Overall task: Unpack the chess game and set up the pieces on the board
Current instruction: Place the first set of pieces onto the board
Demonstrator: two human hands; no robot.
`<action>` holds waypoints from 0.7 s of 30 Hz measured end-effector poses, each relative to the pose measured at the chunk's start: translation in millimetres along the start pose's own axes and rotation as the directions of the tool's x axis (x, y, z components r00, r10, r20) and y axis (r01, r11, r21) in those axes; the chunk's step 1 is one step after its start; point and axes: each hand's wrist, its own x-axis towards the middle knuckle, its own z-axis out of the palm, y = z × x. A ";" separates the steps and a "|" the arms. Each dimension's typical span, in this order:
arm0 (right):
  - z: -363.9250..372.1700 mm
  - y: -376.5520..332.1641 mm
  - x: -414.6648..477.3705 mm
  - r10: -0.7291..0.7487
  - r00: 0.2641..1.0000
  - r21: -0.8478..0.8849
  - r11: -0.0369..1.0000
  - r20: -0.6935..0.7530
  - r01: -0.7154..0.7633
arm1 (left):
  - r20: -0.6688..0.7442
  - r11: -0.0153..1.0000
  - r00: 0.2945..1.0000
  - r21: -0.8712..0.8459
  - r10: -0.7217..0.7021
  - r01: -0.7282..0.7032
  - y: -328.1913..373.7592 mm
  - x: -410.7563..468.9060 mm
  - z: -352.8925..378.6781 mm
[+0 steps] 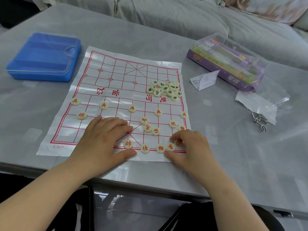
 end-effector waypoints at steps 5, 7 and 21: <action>1.1 4.8 2.8 0.001 1.000 -0.025 1.000 -0.018 -0.001 | -0.017 0.999 1.000 -0.038 -0.007 0.006 -1.7 -0.2 1.5; 2.4 6.0 4.7 0.008 0.999 -0.022 1.000 -0.048 -0.009 | -0.017 0.999 1.000 -0.045 -0.001 0.000 -1.3 0.2 1.4; 8.0 -21.7 26.3 -0.097 0.968 -0.013 0.995 -0.230 0.097 | -0.027 0.999 1.000 -0.051 -0.008 0.007 -1.9 1.0 1.4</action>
